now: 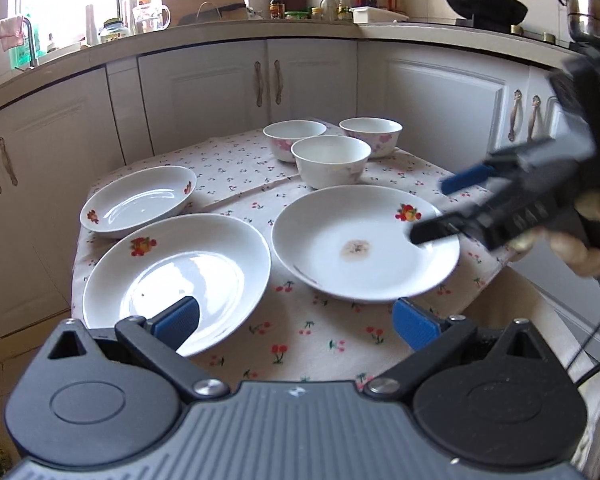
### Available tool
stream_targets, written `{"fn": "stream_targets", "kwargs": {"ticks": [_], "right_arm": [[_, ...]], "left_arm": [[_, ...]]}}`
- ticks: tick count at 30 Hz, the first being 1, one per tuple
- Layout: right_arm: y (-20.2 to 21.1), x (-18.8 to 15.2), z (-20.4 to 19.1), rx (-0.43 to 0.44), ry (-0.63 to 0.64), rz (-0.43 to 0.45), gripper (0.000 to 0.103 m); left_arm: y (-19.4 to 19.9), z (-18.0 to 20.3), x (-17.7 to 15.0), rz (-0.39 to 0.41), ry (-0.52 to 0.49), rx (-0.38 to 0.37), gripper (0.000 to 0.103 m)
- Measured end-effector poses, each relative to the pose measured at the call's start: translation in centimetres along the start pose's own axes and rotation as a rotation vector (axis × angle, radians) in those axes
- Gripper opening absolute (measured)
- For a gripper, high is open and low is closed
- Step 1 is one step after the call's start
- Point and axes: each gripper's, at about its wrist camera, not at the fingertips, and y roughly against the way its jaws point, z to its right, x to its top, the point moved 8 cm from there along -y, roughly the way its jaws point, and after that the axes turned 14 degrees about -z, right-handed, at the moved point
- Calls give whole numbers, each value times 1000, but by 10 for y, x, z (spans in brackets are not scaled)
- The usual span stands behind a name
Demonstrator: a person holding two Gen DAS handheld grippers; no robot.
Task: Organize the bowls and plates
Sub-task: 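Grasp the rim of the stained white plate with the left tool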
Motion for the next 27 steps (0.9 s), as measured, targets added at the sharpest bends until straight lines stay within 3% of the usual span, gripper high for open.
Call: {"fn": "stream_targets", "kwargs": {"ticks": [6, 11, 18, 27], "right_arm": [[1, -34, 12, 8, 37, -17, 103], [-12, -57, 9, 20, 109, -28, 103], [-29, -59, 5, 0, 201, 5, 103], [-35, -53, 11, 70, 208, 56, 103]], "left_arm": [[-13, 5, 25, -28, -6, 15, 102], [-29, 15, 56, -48, -38, -38, 102], [-68, 21, 88, -118, -88, -72, 102], [-114, 20, 105, -241, -153, -127, 99]]}}
